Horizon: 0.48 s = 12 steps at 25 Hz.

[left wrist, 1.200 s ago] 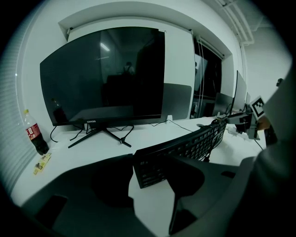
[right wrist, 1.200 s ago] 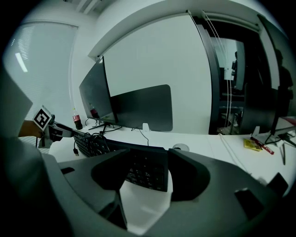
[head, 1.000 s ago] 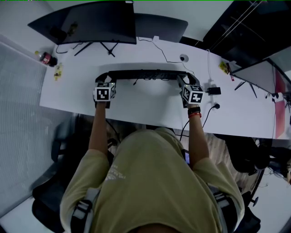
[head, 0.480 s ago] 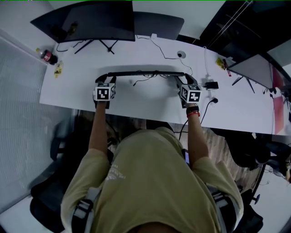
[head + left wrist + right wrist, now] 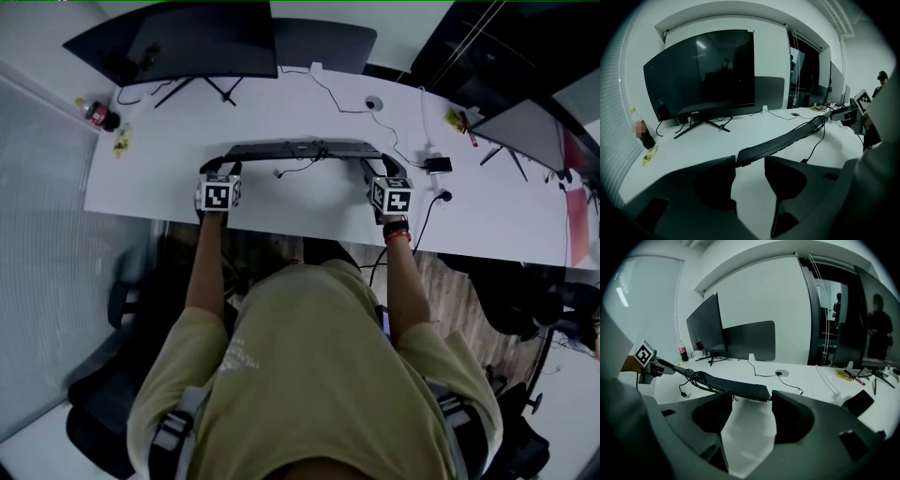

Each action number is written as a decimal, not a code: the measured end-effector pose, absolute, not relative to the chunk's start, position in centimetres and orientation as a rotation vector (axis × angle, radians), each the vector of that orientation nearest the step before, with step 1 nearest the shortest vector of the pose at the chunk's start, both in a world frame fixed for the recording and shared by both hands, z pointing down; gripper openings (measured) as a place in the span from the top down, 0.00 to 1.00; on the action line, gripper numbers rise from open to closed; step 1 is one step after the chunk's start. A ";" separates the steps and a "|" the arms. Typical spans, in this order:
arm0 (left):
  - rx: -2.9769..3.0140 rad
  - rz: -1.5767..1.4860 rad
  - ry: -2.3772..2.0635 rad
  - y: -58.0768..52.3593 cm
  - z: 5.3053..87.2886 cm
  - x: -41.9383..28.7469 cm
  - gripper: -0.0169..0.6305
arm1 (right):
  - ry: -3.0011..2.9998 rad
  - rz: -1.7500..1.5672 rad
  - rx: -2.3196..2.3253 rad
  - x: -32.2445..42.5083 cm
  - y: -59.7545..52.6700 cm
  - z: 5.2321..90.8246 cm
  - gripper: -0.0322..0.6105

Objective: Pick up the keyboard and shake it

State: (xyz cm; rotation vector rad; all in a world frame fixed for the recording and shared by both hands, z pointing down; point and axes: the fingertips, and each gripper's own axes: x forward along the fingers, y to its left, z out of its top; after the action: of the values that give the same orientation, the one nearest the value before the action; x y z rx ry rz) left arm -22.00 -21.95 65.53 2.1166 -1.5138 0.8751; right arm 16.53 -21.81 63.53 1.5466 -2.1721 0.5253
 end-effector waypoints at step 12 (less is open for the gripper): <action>2.115 0.909 -1.522 -20.2 67.2 -22.1 0.66 | -2.154 0.525 1.536 16.4 -20.1 65.0 0.53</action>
State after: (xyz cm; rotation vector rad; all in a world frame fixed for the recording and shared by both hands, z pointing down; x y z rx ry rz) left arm -22.12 -20.23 67.22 2.1149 -1.5222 0.9094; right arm 16.39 -20.09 64.97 1.5360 -2.1545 0.5251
